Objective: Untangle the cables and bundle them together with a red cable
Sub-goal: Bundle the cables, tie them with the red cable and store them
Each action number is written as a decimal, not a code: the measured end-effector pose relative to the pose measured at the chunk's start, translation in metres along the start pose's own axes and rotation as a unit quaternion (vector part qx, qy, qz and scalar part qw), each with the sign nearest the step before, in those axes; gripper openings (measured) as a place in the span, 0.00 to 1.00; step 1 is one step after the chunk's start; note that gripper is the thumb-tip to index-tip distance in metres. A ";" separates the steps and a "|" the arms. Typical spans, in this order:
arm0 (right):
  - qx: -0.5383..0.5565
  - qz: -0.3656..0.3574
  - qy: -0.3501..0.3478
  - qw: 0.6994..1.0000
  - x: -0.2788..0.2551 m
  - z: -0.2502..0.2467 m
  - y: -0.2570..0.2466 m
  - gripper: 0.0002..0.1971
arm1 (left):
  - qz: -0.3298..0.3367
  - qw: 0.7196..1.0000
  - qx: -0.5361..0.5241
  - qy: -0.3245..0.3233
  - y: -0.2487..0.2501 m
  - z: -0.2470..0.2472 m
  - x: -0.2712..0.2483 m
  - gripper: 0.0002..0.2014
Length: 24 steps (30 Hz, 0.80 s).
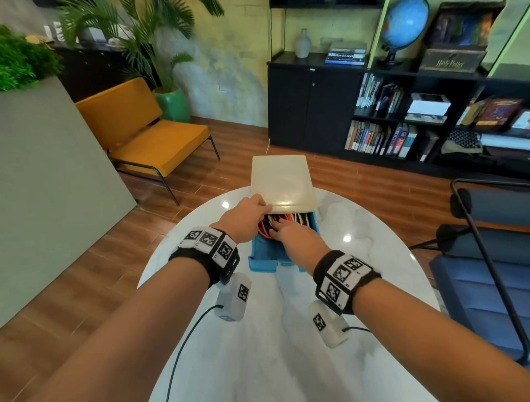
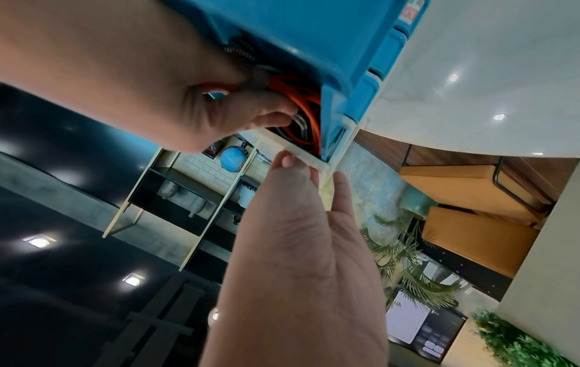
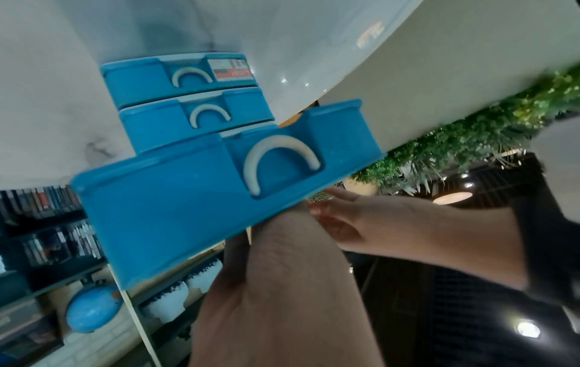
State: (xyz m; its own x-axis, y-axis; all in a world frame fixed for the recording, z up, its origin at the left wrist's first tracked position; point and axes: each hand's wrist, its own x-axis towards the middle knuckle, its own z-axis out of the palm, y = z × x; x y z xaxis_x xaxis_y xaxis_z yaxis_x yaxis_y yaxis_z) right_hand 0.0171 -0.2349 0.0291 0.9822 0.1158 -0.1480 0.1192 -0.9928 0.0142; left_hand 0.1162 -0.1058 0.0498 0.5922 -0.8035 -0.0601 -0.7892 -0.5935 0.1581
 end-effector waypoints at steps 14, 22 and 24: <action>0.253 0.118 0.012 0.960 -0.013 -0.040 0.047 0.26 | 0.005 0.994 0.047 -0.099 0.012 -0.011 -0.015 0.62; 0.284 0.124 0.032 0.950 -0.020 -0.040 0.042 0.26 | -0.042 0.989 0.078 0.122 0.021 0.003 0.017 0.11; 0.298 0.126 0.035 0.946 -0.021 -0.038 0.042 0.27 | -0.053 0.982 0.075 0.163 0.023 0.011 0.022 0.10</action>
State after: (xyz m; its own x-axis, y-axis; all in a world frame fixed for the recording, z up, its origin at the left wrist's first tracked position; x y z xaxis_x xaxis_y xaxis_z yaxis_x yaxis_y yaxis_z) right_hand 0.0067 -0.2779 0.0703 0.9781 -0.1465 -0.1476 -0.2028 -0.8285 -0.5220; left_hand 0.1097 -0.1376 0.0410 0.6739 -0.6935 0.2550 -0.7206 -0.6930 0.0197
